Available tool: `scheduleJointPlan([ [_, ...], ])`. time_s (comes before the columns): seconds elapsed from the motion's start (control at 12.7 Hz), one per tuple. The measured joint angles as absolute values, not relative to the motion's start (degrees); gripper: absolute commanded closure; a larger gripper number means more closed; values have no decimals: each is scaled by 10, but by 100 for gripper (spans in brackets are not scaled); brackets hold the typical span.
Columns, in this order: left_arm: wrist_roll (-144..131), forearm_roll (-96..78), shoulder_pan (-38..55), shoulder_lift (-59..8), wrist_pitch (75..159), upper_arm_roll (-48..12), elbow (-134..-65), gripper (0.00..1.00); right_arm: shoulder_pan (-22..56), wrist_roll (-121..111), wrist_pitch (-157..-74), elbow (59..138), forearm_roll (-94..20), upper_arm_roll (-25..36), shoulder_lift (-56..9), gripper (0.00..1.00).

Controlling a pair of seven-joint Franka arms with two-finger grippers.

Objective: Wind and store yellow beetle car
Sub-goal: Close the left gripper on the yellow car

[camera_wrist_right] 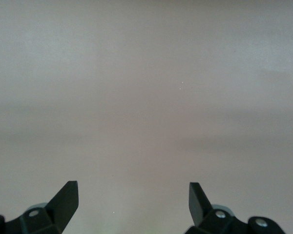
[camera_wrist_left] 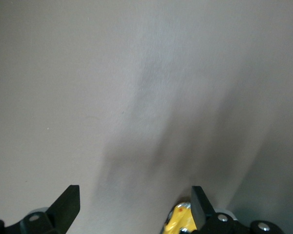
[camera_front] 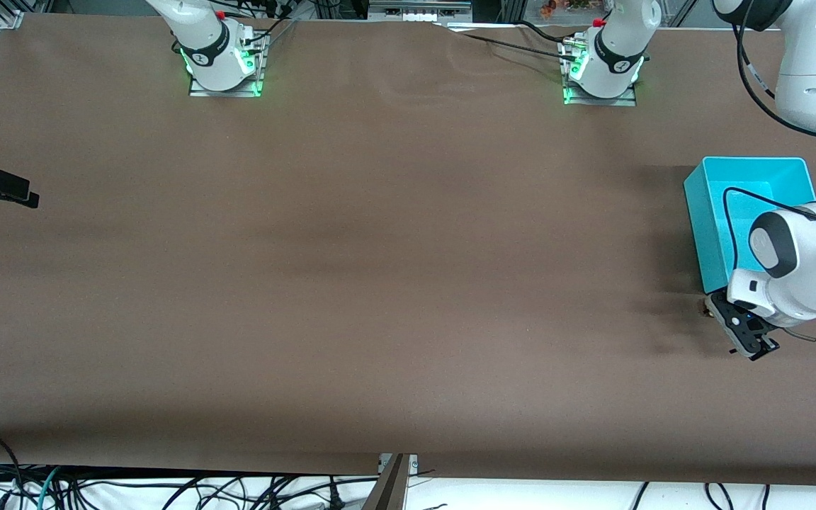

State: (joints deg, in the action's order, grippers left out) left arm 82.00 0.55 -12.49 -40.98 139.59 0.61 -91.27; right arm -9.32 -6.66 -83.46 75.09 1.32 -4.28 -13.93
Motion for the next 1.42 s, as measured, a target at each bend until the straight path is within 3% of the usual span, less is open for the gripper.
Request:
scheduleJointPlan([
  [1.42, 912, 5, -186, -443, 1324, 6, -895, 0, -93, -67, -837, 751, 13, -43, -139, 0],
])
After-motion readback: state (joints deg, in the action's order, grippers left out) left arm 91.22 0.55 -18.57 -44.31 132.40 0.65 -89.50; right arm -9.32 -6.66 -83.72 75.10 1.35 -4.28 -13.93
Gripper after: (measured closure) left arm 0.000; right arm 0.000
